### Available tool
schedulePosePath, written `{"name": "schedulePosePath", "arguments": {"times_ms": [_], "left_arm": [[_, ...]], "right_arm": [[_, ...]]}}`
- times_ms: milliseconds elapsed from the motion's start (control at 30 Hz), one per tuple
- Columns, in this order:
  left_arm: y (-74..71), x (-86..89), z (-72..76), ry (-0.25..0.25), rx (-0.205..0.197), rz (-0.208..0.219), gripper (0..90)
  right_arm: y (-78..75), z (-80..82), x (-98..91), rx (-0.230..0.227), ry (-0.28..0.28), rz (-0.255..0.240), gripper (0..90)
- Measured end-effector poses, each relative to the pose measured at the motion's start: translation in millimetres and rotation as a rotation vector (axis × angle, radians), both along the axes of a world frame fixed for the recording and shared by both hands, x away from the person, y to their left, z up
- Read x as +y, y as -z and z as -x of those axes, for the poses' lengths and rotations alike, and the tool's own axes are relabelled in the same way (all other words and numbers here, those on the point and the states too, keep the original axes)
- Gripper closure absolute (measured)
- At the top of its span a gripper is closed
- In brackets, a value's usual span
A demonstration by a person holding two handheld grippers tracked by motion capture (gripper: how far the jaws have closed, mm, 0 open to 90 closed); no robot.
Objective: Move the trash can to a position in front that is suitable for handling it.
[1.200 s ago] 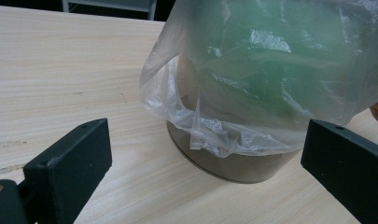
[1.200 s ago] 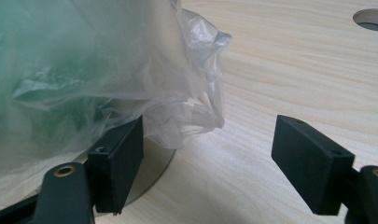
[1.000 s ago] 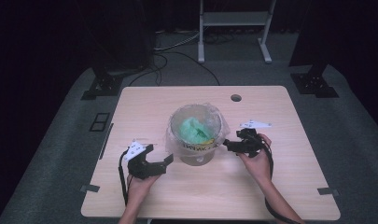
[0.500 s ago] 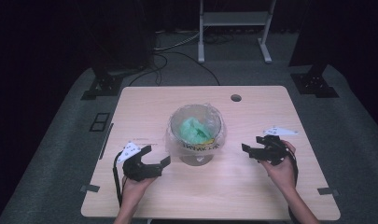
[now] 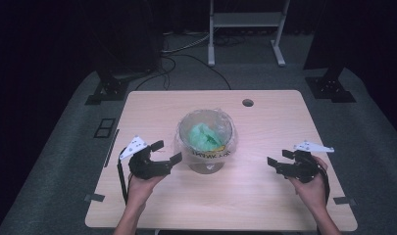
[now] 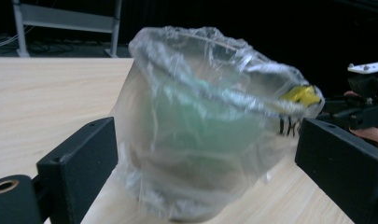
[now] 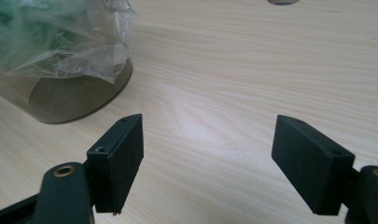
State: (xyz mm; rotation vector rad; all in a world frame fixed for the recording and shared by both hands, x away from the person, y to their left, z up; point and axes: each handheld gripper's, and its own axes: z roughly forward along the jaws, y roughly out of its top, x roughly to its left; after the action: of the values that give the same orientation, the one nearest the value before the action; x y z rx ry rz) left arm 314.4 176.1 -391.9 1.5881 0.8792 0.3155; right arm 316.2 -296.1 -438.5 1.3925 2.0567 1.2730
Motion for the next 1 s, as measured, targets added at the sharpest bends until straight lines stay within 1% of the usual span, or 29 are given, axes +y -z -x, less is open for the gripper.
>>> {"name": "schedulePosePath", "arguments": {"times_ms": [33, 100, 200, 233, 267, 333, 367, 433, 567, 633, 700, 733, 767, 800, 933, 1000], "left_arm": [[-0.8, -1.1, -1.9, 0.003, -0.002, 0.003, 6.3], [-2.7, -4.1, -6.7, 0.003, -0.003, -0.004, 7.1], [-5.1, -9.2, -14.6, 0.008, 0.002, -0.003, 9.7], [-6.1, -11.0, -18.5, 0.005, 0.007, -0.010, 11.4], [-6.1, -11.0, -18.5, 0.005, 0.007, -0.010, 11.6], [-7.3, -13.4, -26.4, -0.002, 0.026, -0.012, 12.8], [-7.3, -13.4, -26.4, -0.002, 0.026, -0.012, 13.7], [-8.2, -14.0, -30.9, -0.007, 0.038, -0.005, 14.4], [-9.9, -16.0, -37.7, -0.011, 0.053, -0.006, 20.6], [-10.2, -16.8, -40.6, -0.015, 0.057, -0.014, 23.8], [-10.4, -17.3, -42.8, -0.017, 0.058, -0.021, 28.1], [-11.0, -17.6, -44.3, -0.022, 0.054, -0.035, 33.6], [-11.0, -17.6, -44.3, -0.022, 0.054, -0.035, 36.5], [-11.3, -18.0, -44.8, -0.025, 0.051, -0.035, 36.5], [-12.8, -19.5, -47.0, -0.040, 0.034, -0.054, 47.4], [-13.8, -19.7, -47.4, -0.056, 0.021, -0.064, 53.3]], "right_arm": [[-0.1, 2.5, -1.5, -0.002, 0.004, -0.008, 24.4], [0.3, 6.0, -3.3, -0.010, 0.010, -0.016, 24.4], [2.8, 11.4, -6.0, -0.019, 0.017, -0.033, 24.4], [5.1, 13.9, -6.9, -0.014, 0.021, -0.042, 24.4], [5.1, 13.9, -6.9, -0.014, 0.021, -0.042, 24.4], [9.5, 16.5, -8.5, -0.013, 0.027, -0.053, 24.4], [9.5, 16.5, -8.5, -0.013, 0.027, -0.053, 24.4], [12.5, 17.7, -9.7, -0.009, 0.030, -0.059, 24.4], [16.6, 18.5, -11.9, -0.004, 0.034, -0.064, 24.4], [17.4, 18.7, -12.2, -0.002, 0.036, -0.062, 24.4], [18.0, 18.7, -12.5, -0.004, 0.037, -0.062, 24.4], [18.5, 19.1, -12.6, -0.005, 0.037, -0.064, 24.4], [18.5, 19.1, -12.6, -0.005, 0.037, -0.064, 24.4], [18.5, 19.3, -12.5, -0.005, 0.036, -0.064, 24.4], [18.2, 19.6, -12.1, -0.008, 0.035, -0.068, 24.4], [17.9, 19.9, -11.9, -0.009, 0.036, -0.068, 24.4]]}}
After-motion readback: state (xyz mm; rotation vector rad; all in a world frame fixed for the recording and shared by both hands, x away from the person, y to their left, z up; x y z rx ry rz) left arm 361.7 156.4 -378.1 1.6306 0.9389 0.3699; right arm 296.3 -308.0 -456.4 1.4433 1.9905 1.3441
